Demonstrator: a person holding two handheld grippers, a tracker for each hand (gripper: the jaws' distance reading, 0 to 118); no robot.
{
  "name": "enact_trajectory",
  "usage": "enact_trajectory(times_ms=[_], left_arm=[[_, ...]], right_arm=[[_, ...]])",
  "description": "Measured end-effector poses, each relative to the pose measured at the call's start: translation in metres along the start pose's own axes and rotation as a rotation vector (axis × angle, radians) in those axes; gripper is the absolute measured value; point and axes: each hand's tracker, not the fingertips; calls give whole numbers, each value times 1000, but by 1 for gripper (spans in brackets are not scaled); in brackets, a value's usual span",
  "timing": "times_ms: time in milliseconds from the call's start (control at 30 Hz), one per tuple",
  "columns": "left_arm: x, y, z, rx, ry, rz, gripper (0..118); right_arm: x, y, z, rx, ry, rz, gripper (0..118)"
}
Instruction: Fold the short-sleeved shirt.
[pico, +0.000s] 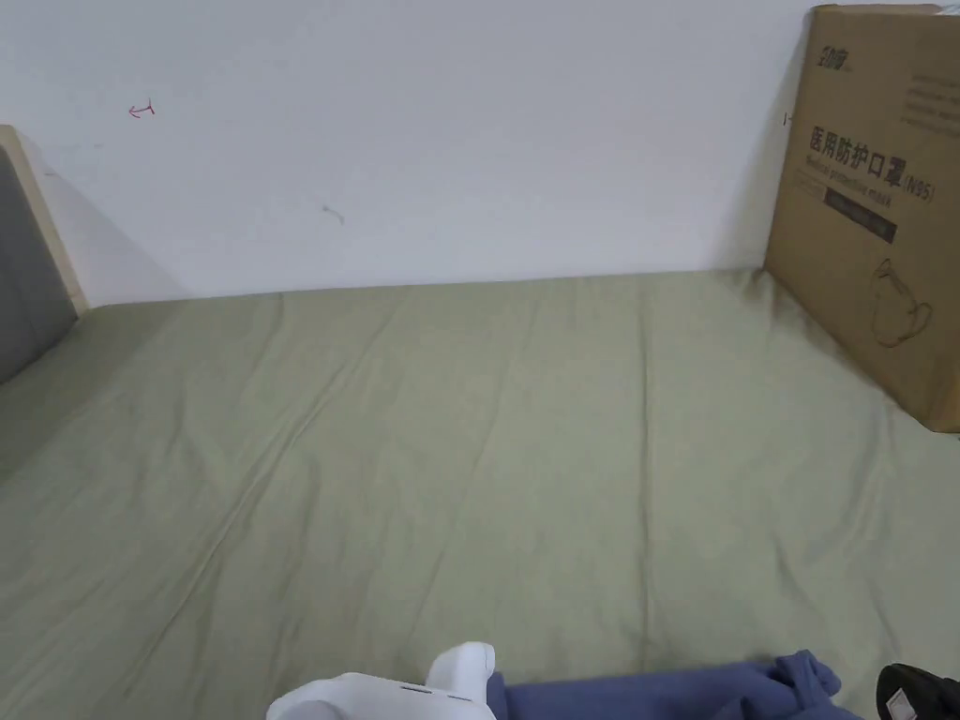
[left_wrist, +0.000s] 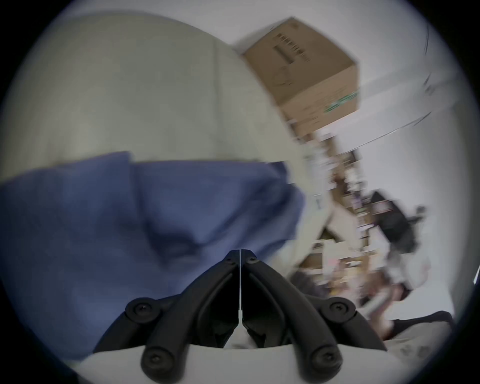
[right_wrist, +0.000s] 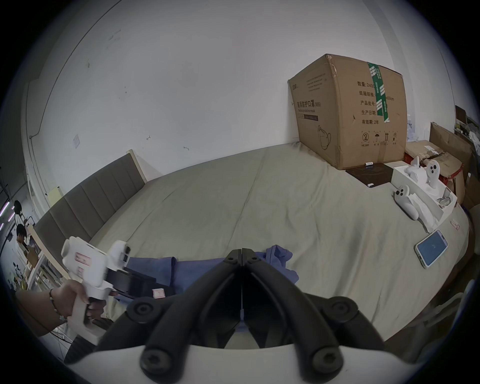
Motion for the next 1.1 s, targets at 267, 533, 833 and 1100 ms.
enact_trajectory(times_ms=[267, 533, 833, 1100], left_arm=[[-34, 7, 140, 279, 3, 89, 19], [-132, -15, 204, 375, 163, 285, 118], [-170, -20, 126, 246, -199, 383, 118], [-199, -41, 96, 227, 18, 474, 11]], right_arm=[[-11, 4, 0, 2, 18, 37, 0], [-27, 4, -14, -29, 33, 50, 0], [-48, 6, -28, -79, 37, 96, 0], [-61, 10, -27, -92, 44, 100, 0]])
